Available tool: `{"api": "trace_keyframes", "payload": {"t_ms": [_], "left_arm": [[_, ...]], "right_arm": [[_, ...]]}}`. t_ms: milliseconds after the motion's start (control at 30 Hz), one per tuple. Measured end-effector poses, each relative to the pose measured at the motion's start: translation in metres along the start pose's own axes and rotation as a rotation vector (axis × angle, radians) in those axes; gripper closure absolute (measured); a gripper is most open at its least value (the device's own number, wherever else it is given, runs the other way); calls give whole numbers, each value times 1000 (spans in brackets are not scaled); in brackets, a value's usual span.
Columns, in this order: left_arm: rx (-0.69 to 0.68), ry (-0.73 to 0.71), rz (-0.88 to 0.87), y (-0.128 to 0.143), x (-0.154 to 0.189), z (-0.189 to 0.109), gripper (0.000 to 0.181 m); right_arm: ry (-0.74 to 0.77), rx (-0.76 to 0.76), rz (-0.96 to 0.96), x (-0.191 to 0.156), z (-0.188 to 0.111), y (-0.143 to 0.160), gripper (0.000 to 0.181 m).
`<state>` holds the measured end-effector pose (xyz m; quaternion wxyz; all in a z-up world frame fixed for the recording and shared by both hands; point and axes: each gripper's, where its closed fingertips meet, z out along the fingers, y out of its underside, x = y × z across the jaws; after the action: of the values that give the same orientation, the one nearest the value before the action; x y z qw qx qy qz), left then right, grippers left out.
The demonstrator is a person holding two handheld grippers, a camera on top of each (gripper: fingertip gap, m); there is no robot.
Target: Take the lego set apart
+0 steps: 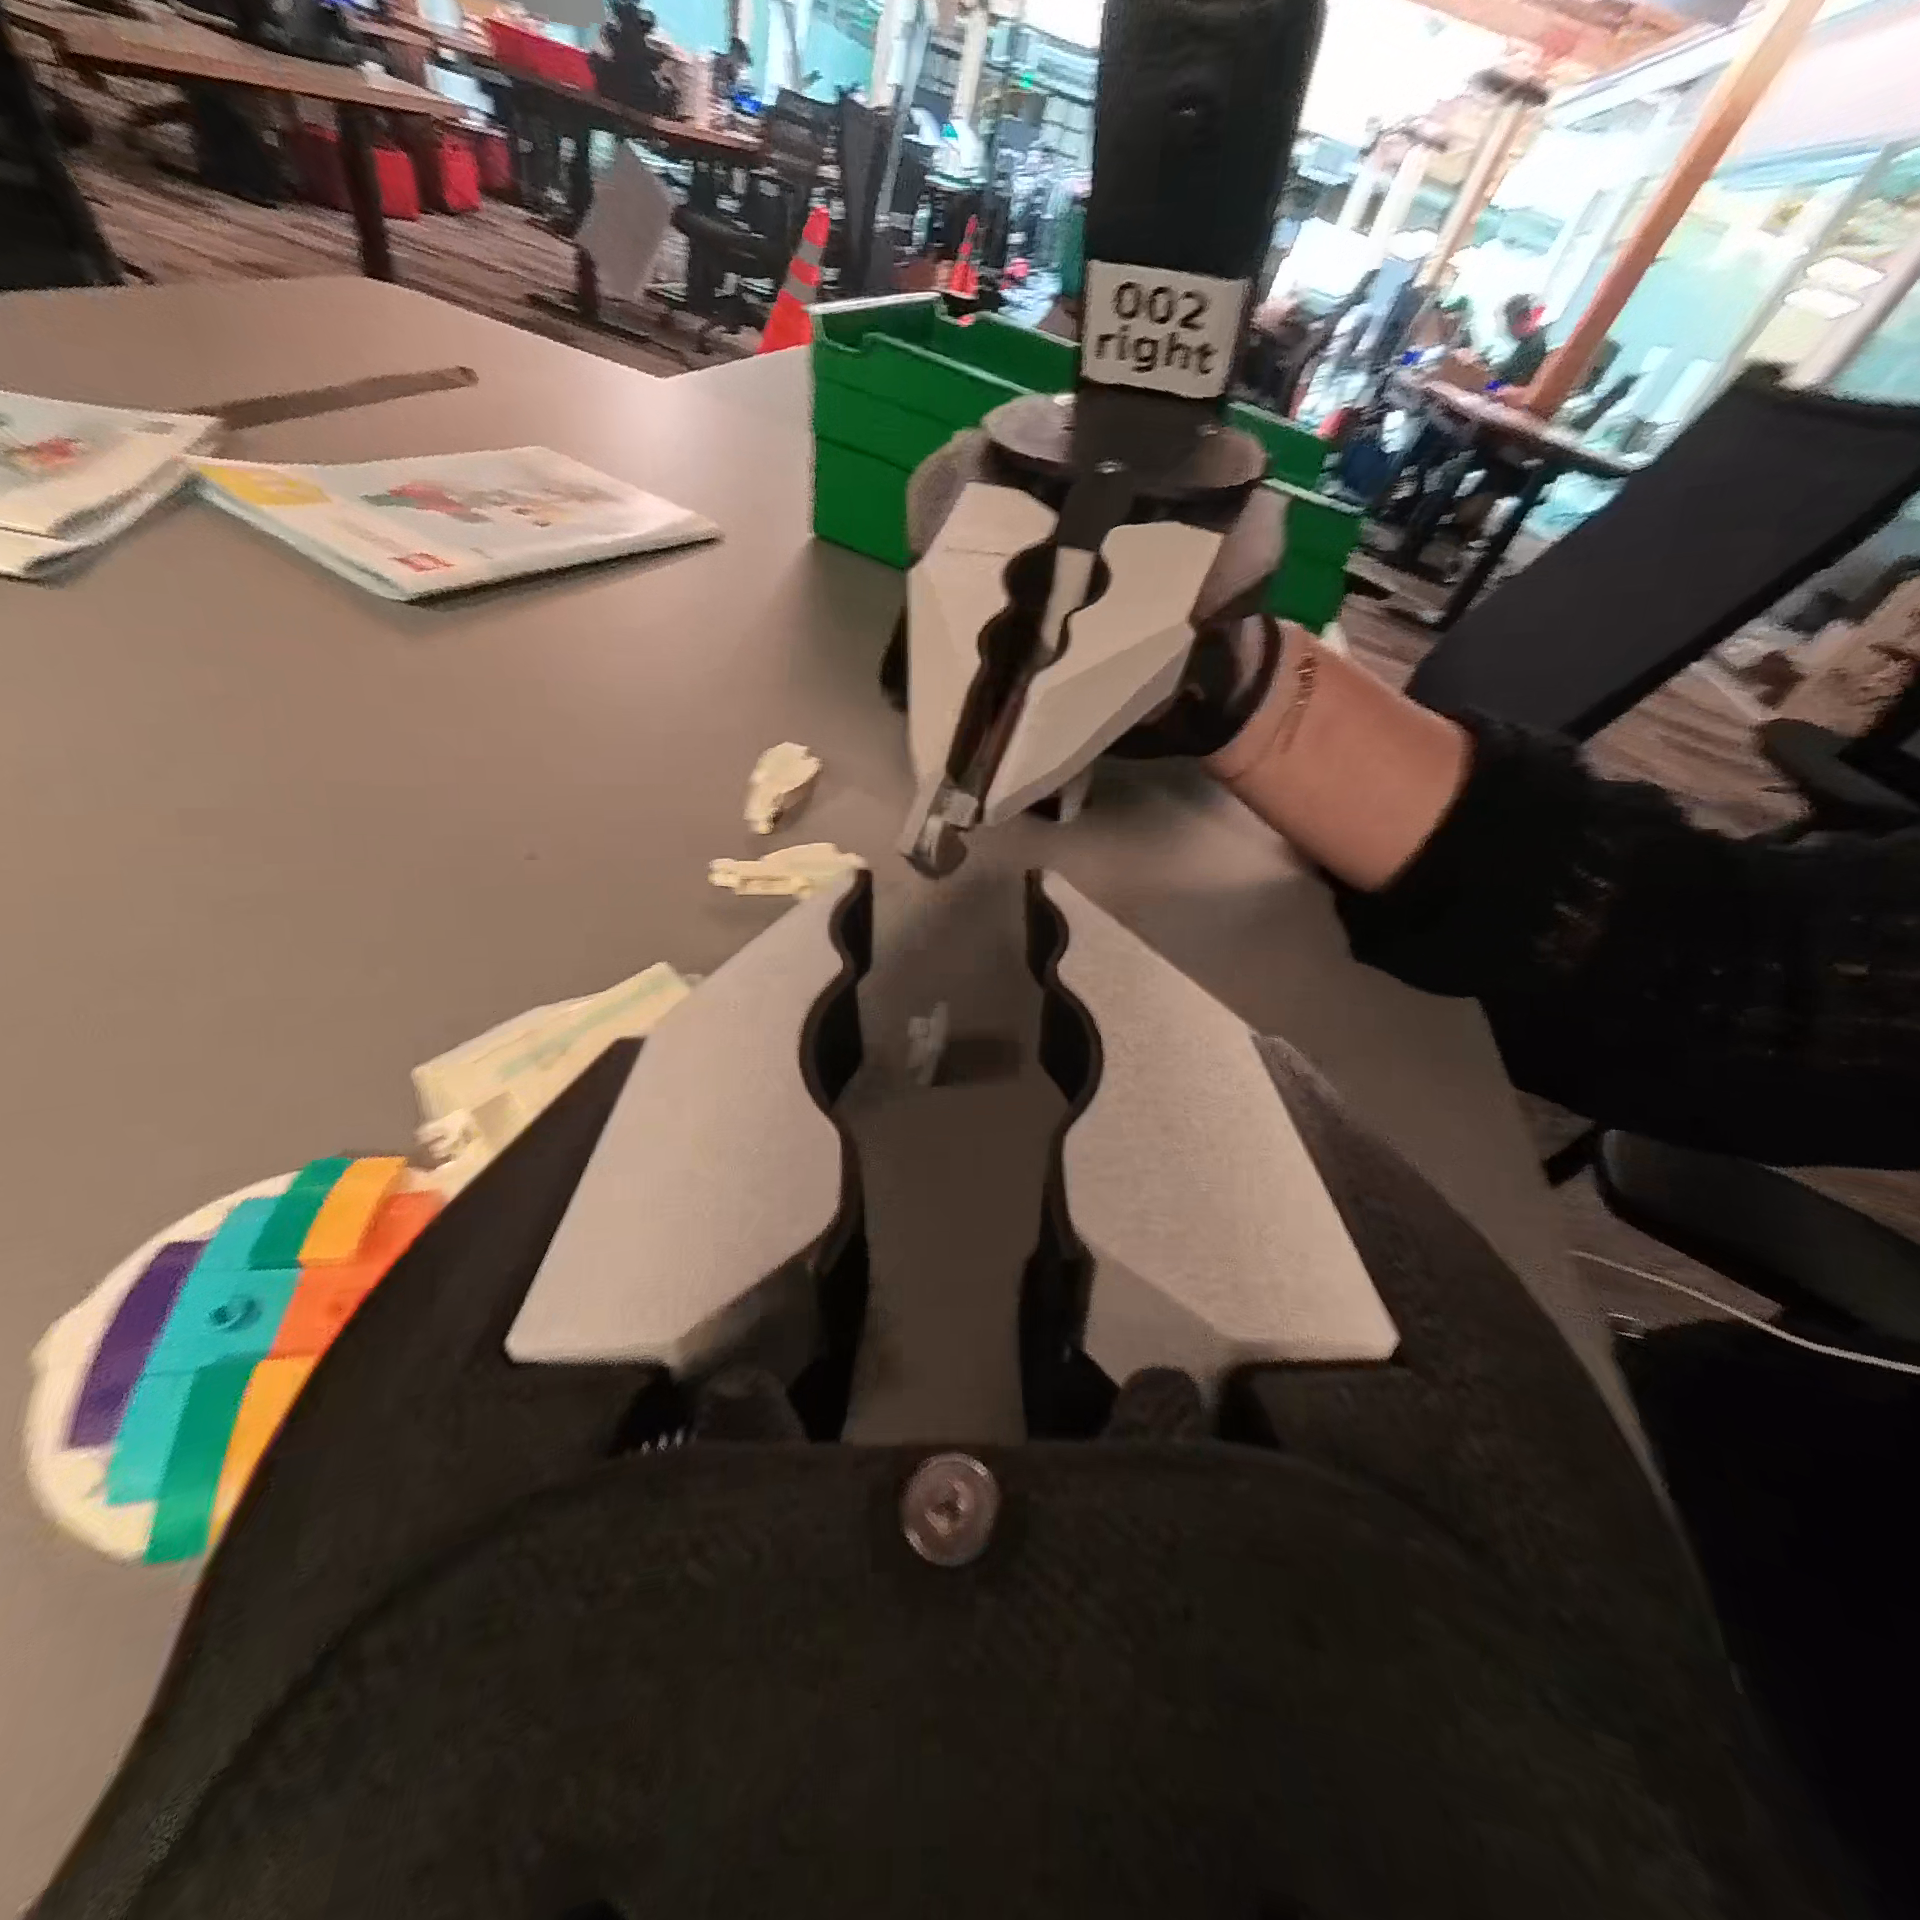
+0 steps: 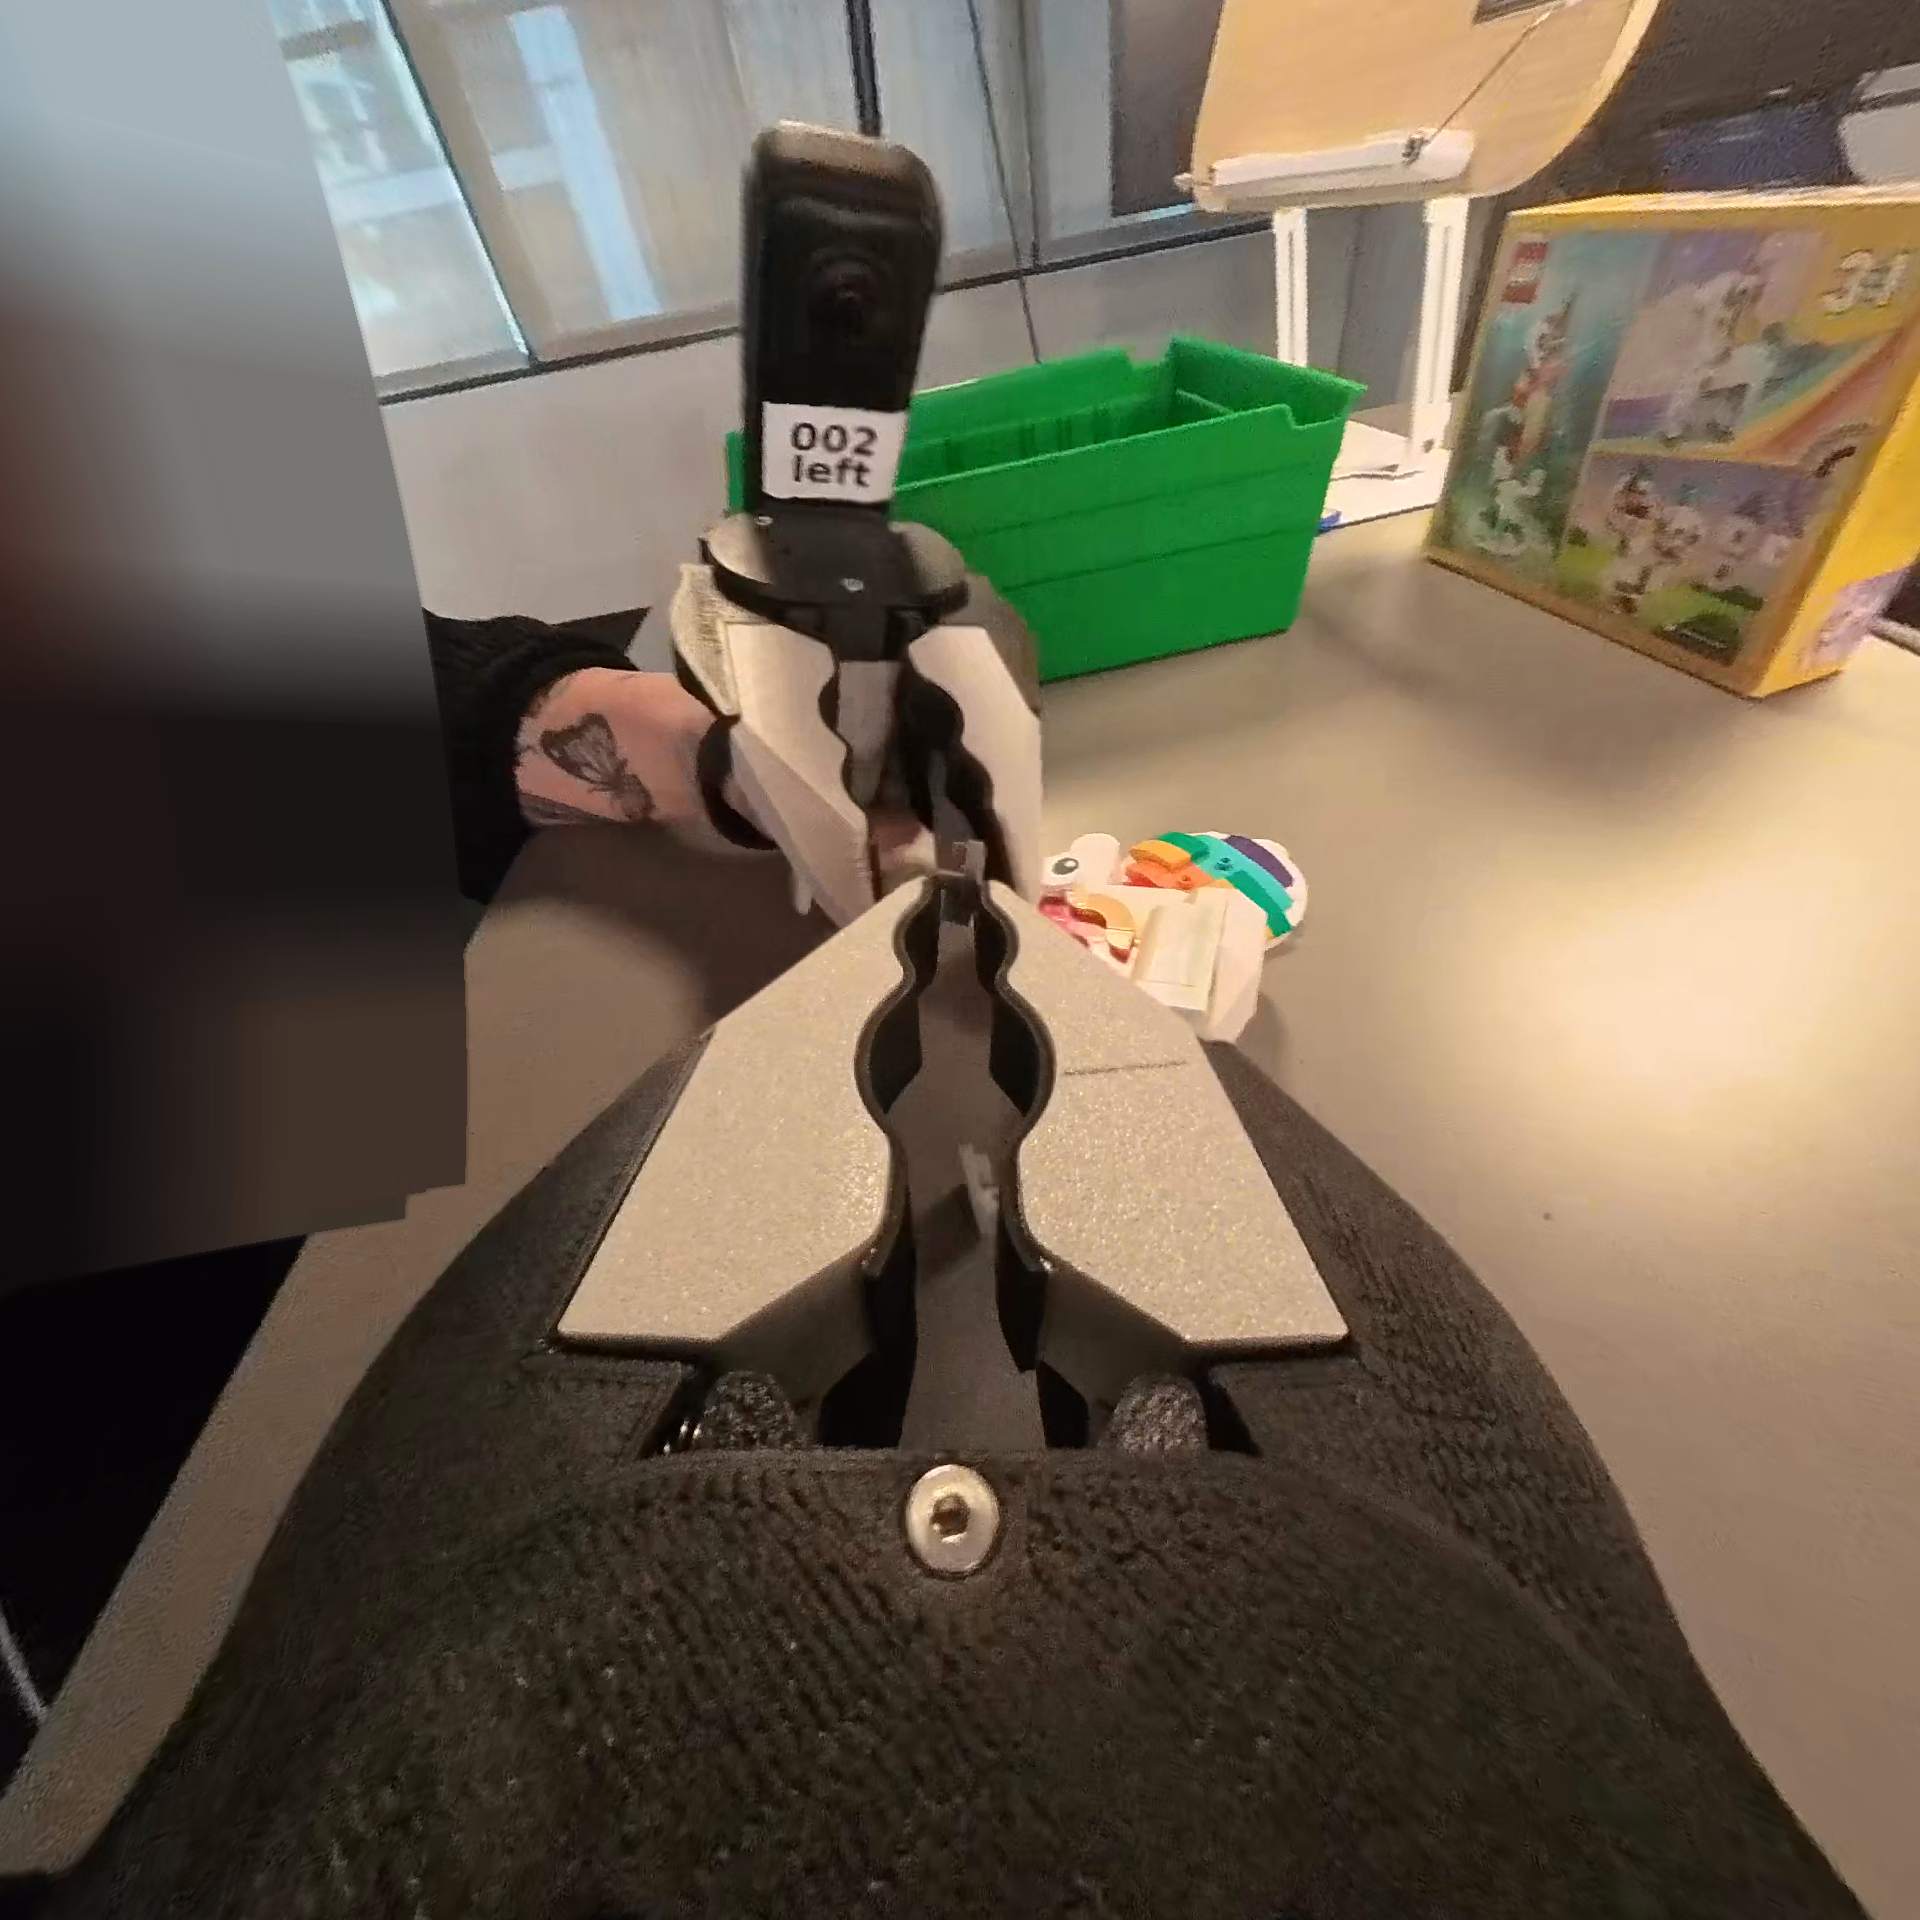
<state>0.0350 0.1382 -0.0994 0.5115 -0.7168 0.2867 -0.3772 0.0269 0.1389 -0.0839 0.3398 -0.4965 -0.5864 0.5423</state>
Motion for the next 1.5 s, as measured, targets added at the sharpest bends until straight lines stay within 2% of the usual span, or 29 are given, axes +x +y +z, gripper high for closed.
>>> {"api": "trace_keyframes", "payload": {"t_ms": [100, 200, 333, 467, 667, 867, 933, 967, 1033, 1100, 1167, 1333, 1500], "left_arm": [[-4, -130, 87, -1, -17, -4, 141], [10, -153, 162, -5, -16, -7, 140], [16, -119, 199, -6, -9, -7, 150], [-72, -59, 273, 7, -3, -8, 159], [-166, 82, 185, 24, 6, -9, 169], [-201, 123, 133, 30, 8, -10, 179], [-151, 75, 56, 21, -2, -10, 179], [-108, 55, 9, 14, -8, -11, 179], [20, 25, -125, -5, -19, -18, 179], [126, 24, -280, -18, -29, -27, 180], [173, 46, -373, -25, -31, -32, 180], [97, 4, -413, -12, -35, -27, 180], [95, 17, -483, -8, -36, -24, 180]], "right_arm": [[47, -18, 4, 9, -2, 4, 181], [37, -49, 1, 7, 1, 9, 181], [35, -129, -47, 4, 8, 22, 181], [-1, -168, -65, -2, 11, 28, 181], [-57, -202, -51, -12, 14, 34, 181], [-54, -213, -70, -12, 15, 35, 181], [41, -169, -98, 1, 15, 26, 180], [119, -128, -117, 11, 15, 17, 174], [255, -93, -208, 24, 14, 1, 147], [373, -141, -421, 27, 15, -4, 142], [475, -232, -643, 27, 21, -4, 145], [629, -398, -977, 28, 39, -2, 154], [676, -474, -985, 36, 42, 6, 159]]}}
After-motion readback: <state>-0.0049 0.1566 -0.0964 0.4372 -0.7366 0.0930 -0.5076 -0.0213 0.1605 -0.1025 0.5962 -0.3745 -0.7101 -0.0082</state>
